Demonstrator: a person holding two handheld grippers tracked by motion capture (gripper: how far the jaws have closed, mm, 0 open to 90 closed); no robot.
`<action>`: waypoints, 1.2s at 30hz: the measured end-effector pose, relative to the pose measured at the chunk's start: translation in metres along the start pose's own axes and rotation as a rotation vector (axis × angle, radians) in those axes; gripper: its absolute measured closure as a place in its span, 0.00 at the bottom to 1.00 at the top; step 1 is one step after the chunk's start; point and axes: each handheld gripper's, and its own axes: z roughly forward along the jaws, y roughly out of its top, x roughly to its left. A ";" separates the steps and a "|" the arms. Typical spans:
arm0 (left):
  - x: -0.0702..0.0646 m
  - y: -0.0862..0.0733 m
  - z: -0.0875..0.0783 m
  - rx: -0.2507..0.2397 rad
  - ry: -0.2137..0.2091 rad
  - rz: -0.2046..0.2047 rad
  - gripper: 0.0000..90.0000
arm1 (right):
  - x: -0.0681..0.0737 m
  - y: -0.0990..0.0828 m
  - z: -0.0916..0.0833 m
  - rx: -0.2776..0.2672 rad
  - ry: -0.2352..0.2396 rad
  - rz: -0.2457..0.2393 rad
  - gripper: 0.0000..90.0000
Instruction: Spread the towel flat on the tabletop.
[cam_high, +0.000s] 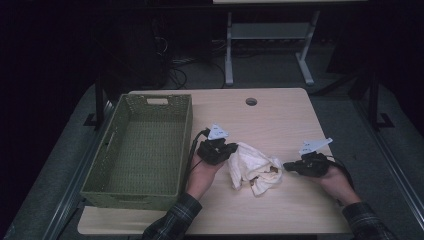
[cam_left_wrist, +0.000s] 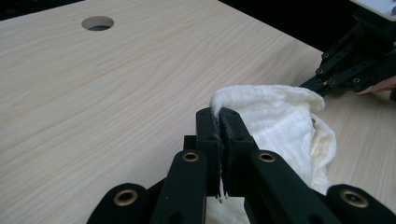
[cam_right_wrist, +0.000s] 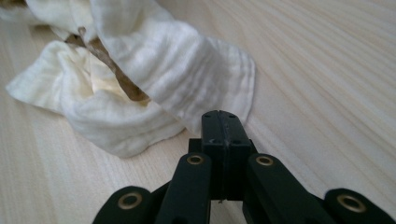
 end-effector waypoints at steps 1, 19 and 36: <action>0.000 0.000 0.000 -0.001 0.001 -0.001 0.97 | 0.000 0.000 -0.001 -0.005 0.002 0.005 1.00; 0.000 0.001 0.002 0.008 0.006 0.005 0.97 | -0.009 0.005 0.008 -0.017 0.013 0.043 0.96; 0.005 0.040 -0.002 -0.044 0.079 -0.005 0.98 | -0.016 0.011 -0.067 -0.206 -0.080 0.056 0.98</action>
